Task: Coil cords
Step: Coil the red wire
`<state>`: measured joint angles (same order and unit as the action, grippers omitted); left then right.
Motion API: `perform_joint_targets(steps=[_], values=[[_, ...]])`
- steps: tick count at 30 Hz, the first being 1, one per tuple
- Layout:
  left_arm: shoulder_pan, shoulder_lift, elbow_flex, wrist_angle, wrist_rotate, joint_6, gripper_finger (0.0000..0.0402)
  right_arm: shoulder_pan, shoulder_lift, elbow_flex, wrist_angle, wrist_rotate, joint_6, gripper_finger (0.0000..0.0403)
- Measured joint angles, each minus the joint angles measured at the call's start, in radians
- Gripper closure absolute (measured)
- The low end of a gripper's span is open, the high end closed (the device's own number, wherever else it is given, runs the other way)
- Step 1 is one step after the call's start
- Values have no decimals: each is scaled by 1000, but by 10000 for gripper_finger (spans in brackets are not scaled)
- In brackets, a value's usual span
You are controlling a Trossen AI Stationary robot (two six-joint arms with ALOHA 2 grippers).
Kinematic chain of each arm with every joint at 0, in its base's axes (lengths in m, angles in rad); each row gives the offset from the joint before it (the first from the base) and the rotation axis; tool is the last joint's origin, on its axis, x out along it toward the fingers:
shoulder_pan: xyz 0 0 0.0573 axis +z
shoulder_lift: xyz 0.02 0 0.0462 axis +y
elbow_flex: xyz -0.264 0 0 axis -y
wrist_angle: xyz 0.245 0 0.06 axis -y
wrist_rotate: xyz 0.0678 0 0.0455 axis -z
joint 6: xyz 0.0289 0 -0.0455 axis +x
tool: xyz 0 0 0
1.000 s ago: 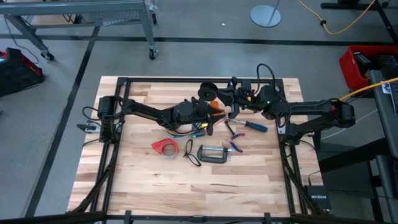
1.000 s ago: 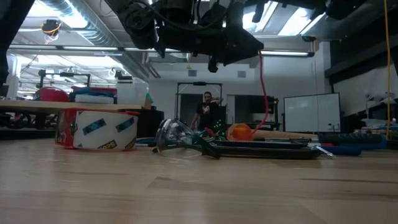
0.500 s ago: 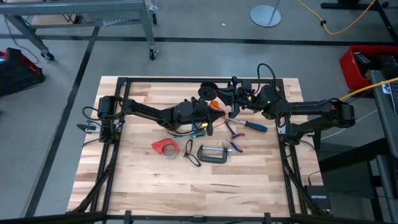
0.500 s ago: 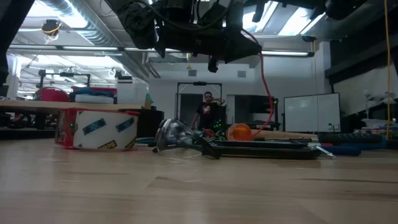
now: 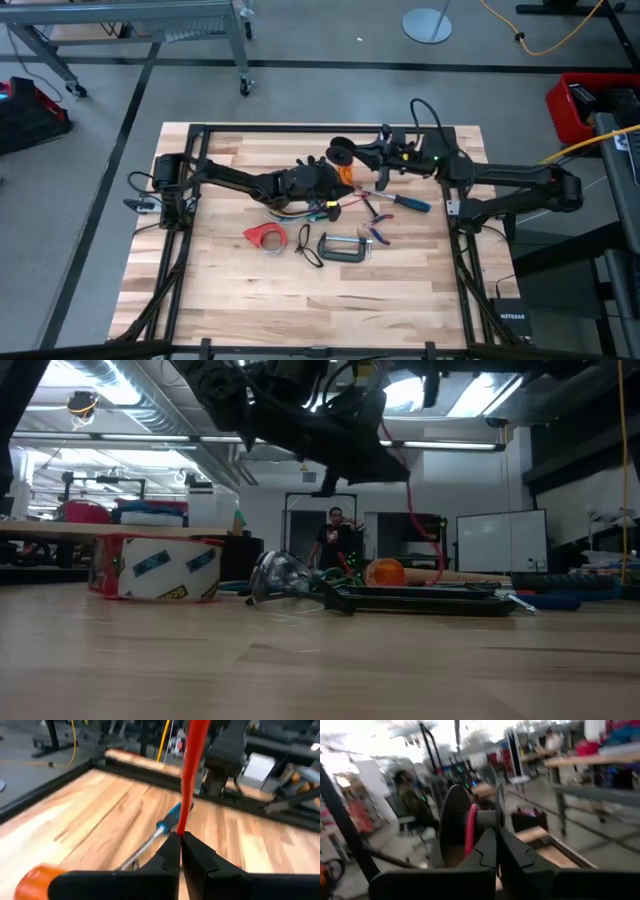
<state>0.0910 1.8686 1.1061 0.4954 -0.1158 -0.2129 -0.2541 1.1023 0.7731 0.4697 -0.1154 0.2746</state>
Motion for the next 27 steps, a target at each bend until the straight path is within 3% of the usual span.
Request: perform_joint_targets(steps=[11, 19, 27], values=[[19, -98, -1, -377, -146, 11, 401, -15, -211, 0, -504, 35, -21, 398], [106, -115, 0, -408, -169, 1, 401, 8, -144, 1, -641, -27, 35, 398], [166, -133, 2, -414, 31, -89, 401, 47, 9, 0, -661, 97, 50, 398]])
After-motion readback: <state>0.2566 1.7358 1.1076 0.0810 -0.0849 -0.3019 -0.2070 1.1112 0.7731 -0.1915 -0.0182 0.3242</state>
